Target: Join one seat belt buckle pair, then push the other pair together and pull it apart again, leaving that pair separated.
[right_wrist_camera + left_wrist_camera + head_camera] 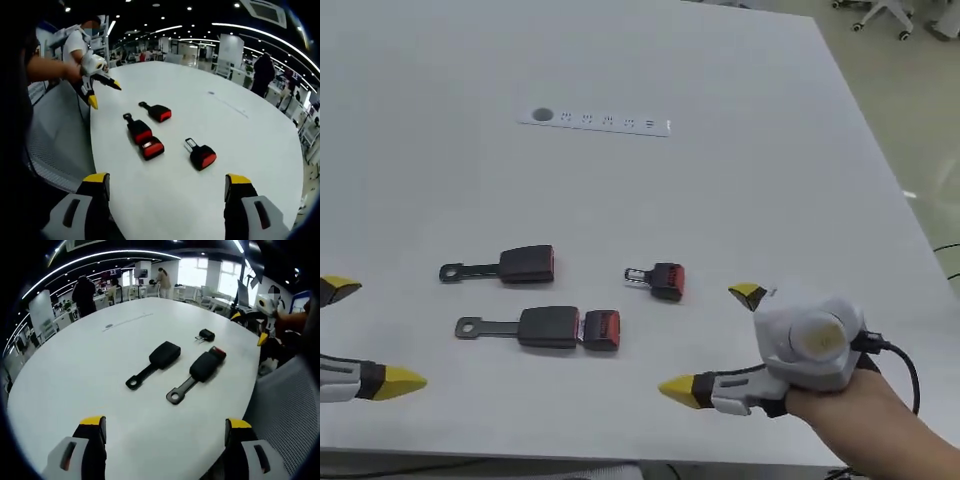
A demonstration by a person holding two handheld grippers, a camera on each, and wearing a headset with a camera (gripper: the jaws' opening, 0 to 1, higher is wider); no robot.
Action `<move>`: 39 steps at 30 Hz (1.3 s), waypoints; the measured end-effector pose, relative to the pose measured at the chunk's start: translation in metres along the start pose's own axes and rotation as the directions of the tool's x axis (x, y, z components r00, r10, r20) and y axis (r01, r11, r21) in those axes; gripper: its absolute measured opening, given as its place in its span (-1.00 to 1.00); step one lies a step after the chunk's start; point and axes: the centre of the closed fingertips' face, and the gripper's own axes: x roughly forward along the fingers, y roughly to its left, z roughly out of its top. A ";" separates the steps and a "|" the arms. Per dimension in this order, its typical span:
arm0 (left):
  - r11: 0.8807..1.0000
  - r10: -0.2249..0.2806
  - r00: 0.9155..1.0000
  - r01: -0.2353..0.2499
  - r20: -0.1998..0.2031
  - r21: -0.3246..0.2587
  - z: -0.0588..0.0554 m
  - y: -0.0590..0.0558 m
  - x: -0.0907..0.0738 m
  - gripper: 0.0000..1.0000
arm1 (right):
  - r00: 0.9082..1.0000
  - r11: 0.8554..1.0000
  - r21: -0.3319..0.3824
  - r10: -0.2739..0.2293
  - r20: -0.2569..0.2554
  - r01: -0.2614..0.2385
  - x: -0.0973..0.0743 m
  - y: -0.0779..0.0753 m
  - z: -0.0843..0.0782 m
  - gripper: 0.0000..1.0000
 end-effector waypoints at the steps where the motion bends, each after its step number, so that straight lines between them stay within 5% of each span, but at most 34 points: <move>1: 1.000 0.002 1.000 -0.002 0.001 -0.007 -0.003 0.000 -0.001 1.00 | 1.000 1.000 0.003 -0.001 0.004 0.001 0.000 0.000 0.001 0.96; 12: 1.000 0.005 1.000 -0.004 0.019 -0.021 -0.008 0.002 -0.008 1.00 | 1.000 0.999 0.035 -0.003 0.020 0.002 0.000 0.005 0.005 0.98; 30: 0.998 -0.027 0.998 0.030 0.055 -0.048 0.002 -0.007 -0.008 1.00 | 0.999 0.996 0.085 -0.030 0.029 0.027 0.000 0.003 0.004 0.98; 35: 0.997 -0.044 0.993 0.051 0.113 -0.059 0.009 -0.013 -0.011 1.00 | 0.999 0.996 0.081 -0.036 0.027 0.034 0.000 0.001 0.004 0.98; 39: 0.995 -0.044 0.993 0.054 0.112 -0.088 0.011 -0.016 -0.011 1.00 | 0.999 0.996 0.079 -0.039 0.028 0.036 0.000 0.000 0.005 0.98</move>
